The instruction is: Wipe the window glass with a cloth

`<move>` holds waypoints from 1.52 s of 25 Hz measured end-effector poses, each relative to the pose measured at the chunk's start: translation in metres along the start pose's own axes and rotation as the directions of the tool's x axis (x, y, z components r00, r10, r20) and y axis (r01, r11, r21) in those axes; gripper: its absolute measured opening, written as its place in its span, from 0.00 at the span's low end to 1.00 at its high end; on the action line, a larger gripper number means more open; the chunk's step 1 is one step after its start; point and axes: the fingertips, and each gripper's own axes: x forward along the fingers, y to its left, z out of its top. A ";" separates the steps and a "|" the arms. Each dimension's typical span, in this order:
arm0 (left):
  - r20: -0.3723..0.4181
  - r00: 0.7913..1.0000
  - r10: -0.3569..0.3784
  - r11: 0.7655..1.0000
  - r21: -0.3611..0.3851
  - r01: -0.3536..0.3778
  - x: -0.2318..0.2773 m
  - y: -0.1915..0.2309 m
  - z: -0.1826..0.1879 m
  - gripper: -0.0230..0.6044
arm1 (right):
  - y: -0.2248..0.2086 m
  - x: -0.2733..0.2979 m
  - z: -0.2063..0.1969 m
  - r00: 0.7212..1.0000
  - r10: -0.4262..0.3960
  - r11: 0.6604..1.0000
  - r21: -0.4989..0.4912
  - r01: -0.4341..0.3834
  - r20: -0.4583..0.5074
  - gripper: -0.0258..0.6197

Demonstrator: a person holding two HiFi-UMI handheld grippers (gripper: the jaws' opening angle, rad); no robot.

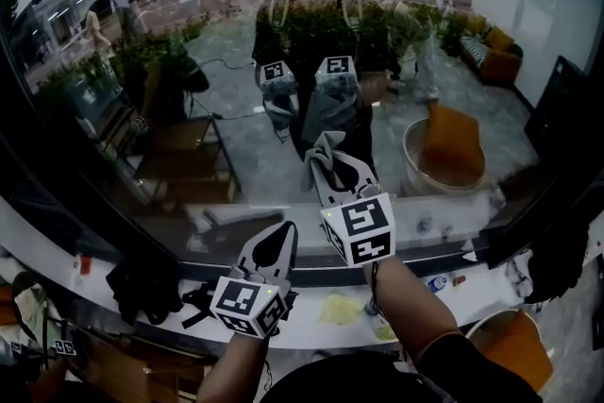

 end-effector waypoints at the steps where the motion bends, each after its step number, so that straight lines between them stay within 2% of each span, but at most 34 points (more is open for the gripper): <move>1: 0.012 1.000 -0.007 1.000 0.006 0.007 0.004 -0.002 0.007 0.05 | -0.004 -0.001 0.005 1.000 -0.006 1.000 -0.001 0.006 0.007 0.12; 8: 0.070 0.996 -0.047 0.999 0.030 0.045 0.025 -0.015 0.036 0.05 | -0.016 -0.001 0.015 1.000 -0.022 1.000 -0.005 0.022 0.015 0.12; 13: 0.049 0.998 -0.044 0.999 0.017 0.044 0.026 -0.016 0.026 0.05 | -0.020 0.005 0.005 1.000 -0.025 1.000 0.014 0.026 -0.018 0.12; 21: 0.023 0.999 -0.035 0.999 0.019 0.034 0.029 -0.014 0.017 0.05 | -0.024 0.006 0.004 1.000 -0.027 1.000 0.012 0.027 -0.013 0.12; 27: 0.006 0.998 -0.059 0.998 0.025 0.059 0.047 -0.036 0.014 0.05 | -0.055 -0.008 -0.002 0.999 -0.045 0.999 0.018 0.045 -0.021 0.12; 38: -0.015 0.992 -0.126 0.992 0.028 0.127 0.084 -0.102 0.013 0.05 | -0.129 -0.057 -0.006 0.994 -0.106 0.994 0.025 0.107 -0.040 0.12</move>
